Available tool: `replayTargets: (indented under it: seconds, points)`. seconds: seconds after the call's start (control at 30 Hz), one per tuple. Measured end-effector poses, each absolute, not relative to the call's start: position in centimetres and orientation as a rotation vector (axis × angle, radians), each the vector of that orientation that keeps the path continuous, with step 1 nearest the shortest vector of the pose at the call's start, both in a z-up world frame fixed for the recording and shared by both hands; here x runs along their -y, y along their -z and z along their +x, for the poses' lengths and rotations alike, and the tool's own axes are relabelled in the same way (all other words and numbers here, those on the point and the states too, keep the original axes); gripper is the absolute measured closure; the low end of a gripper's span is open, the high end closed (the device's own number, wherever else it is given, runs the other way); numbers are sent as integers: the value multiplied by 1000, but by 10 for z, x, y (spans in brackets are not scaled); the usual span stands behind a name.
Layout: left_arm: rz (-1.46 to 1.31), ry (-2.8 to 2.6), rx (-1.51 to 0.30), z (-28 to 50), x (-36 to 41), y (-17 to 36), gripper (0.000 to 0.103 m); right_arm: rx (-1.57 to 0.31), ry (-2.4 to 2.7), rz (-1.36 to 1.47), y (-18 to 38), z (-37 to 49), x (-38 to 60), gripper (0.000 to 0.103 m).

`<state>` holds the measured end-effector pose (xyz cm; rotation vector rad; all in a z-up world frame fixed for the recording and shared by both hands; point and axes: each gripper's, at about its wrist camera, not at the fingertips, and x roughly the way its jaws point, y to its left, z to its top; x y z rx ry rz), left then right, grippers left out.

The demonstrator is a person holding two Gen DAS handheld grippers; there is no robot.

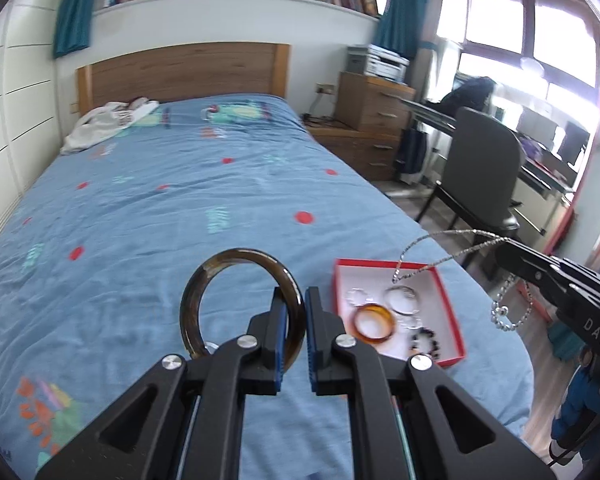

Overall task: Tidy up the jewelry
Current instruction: 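Carry dark bangle and necklace into the red box and open both grippers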

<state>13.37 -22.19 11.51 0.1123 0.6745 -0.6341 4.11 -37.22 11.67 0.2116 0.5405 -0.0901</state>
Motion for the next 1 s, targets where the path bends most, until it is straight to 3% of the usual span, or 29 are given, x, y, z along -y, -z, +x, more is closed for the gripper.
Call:
replayTargets:
  seconds: [0.47, 1.0]
  points:
    - [239, 757, -794, 162, 380, -25, 95, -656, 204, 294, -23, 74, 473, 100]
    - [295, 756, -877, 204, 449, 68, 95, -752, 244, 348, 65, 121, 532, 100]
